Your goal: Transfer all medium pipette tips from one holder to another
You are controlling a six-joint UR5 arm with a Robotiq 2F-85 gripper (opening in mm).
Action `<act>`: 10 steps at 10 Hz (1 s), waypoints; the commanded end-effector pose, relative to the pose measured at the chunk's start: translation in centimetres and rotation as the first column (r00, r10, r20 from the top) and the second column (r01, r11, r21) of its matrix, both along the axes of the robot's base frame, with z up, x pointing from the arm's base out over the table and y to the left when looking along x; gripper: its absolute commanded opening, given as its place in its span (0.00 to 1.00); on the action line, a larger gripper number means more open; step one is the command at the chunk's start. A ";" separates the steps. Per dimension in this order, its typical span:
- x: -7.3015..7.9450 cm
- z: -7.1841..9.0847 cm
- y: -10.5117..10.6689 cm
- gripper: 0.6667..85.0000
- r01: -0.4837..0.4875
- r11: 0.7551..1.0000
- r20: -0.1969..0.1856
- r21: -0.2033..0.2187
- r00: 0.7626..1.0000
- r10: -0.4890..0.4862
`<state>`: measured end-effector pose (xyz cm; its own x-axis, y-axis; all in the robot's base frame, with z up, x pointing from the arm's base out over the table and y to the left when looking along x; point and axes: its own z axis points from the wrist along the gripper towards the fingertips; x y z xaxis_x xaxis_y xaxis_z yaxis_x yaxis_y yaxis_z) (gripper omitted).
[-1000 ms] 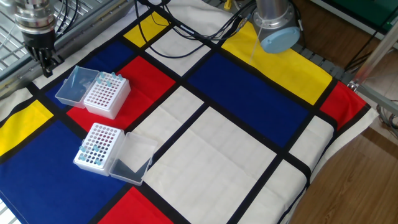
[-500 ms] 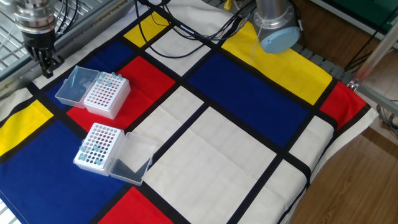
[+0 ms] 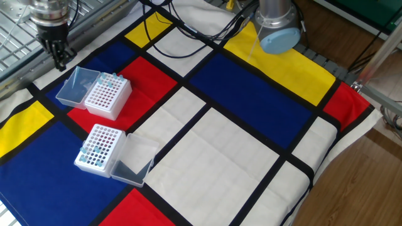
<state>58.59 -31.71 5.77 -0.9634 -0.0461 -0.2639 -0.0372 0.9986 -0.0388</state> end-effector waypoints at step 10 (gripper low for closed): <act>-2.8 -0.7 1.1 0.24 0.010 1.000 0.038 0.018 0.999 -0.011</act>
